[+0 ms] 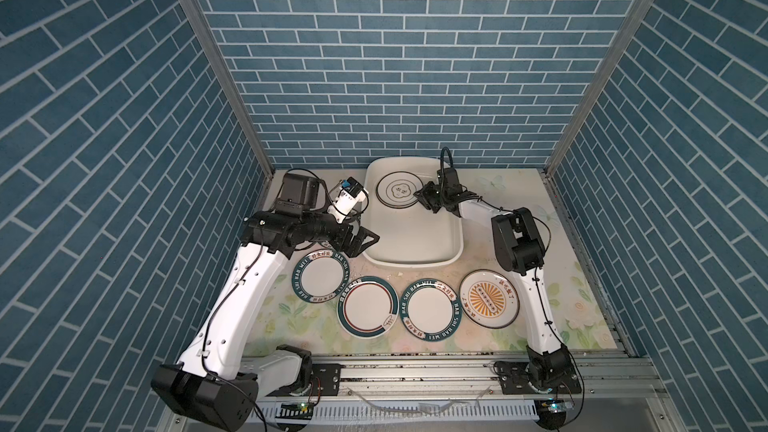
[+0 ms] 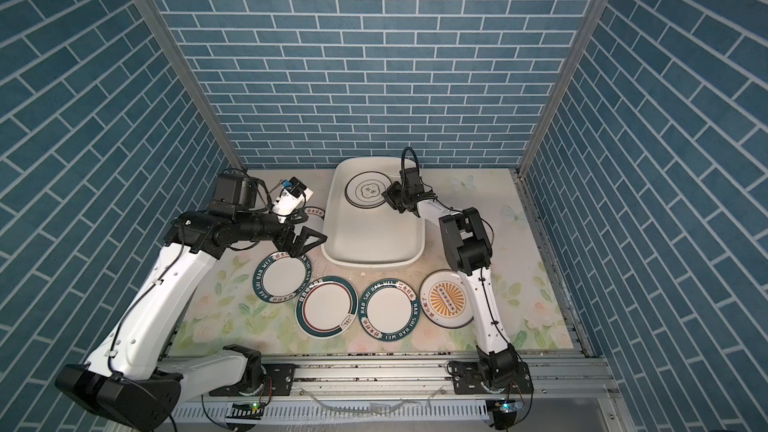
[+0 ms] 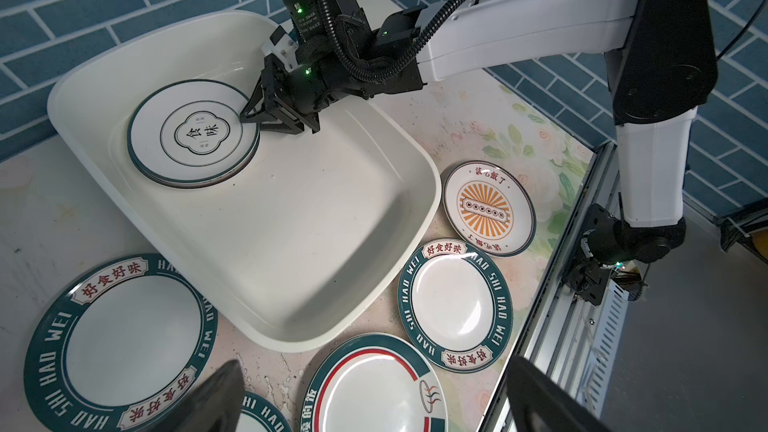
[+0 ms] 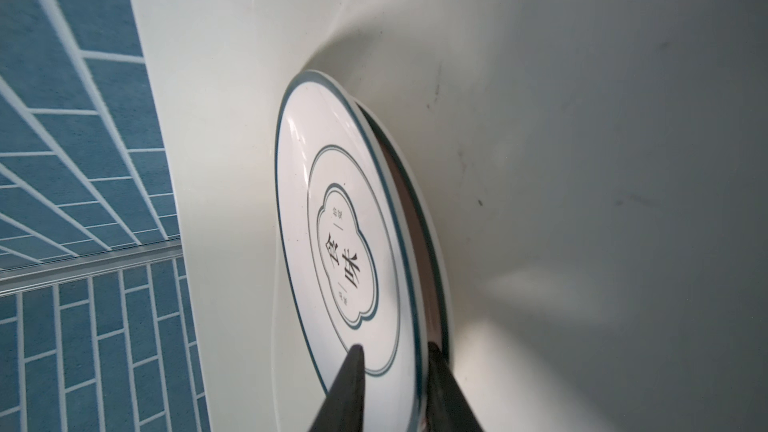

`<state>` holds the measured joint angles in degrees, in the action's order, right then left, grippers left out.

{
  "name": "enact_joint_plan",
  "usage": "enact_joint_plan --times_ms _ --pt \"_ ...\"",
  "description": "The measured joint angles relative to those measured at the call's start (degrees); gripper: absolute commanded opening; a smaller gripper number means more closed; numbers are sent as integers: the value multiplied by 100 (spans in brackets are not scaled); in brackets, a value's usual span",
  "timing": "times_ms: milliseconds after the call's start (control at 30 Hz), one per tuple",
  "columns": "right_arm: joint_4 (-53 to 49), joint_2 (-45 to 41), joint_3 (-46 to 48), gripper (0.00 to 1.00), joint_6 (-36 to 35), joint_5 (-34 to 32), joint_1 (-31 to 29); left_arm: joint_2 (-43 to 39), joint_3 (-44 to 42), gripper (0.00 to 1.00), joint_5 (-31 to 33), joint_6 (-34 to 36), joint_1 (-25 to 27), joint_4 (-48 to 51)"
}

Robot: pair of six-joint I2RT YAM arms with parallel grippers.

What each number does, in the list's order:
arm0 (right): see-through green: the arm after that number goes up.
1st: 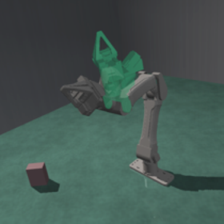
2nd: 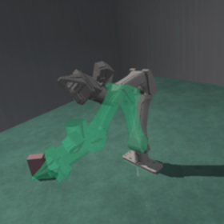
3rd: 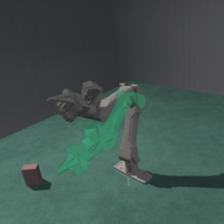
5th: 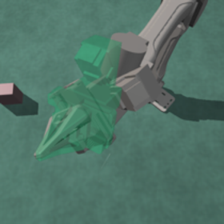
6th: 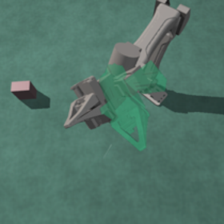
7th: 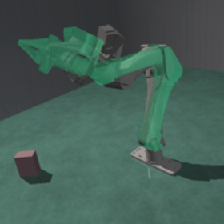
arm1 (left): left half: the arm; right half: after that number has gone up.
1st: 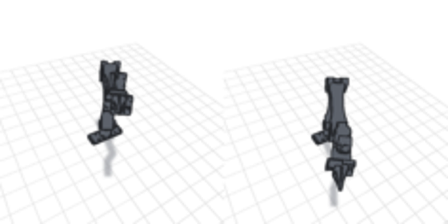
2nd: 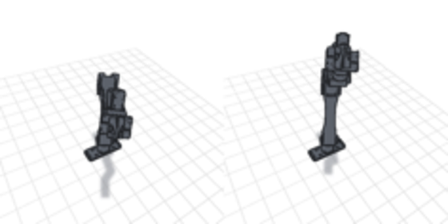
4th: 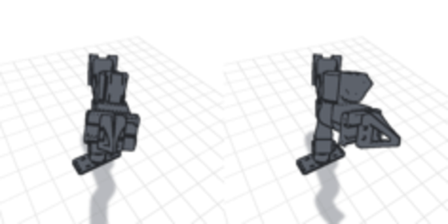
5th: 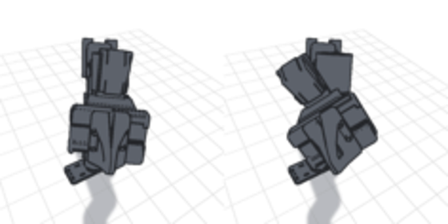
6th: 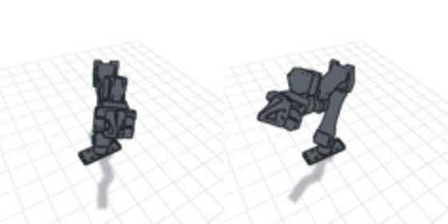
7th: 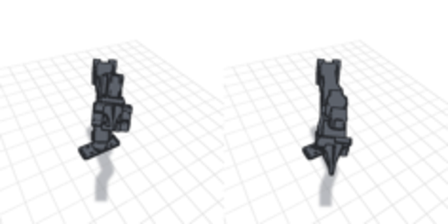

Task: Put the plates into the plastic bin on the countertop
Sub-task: 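Settle the quatrefoil plate flat and open the right gripper, then move the right gripper back toward the orange sunburst plate on the table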

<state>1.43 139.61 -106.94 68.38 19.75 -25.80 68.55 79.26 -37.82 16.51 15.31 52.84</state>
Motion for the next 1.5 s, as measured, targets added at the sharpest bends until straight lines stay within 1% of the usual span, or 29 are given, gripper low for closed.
enact_joint_plan --times_ms 400,567,1100,1300,1500 --pt "-791 0 -503 29 -367 -66 26 0 0 99 0 2 0 0" --pt "-999 0 -509 29 -426 -76 33 0 0 99 0 2 0 0" --pt "-1088 0 -509 30 -457 -90 37 0 17 100 2 4 0 0" --pt "-1434 -81 -511 29 -787 -181 37 0 20 99 61 7 0 0" --pt "-1895 -468 -595 29 -1263 -302 35 2 20 100 144 24 0 0"
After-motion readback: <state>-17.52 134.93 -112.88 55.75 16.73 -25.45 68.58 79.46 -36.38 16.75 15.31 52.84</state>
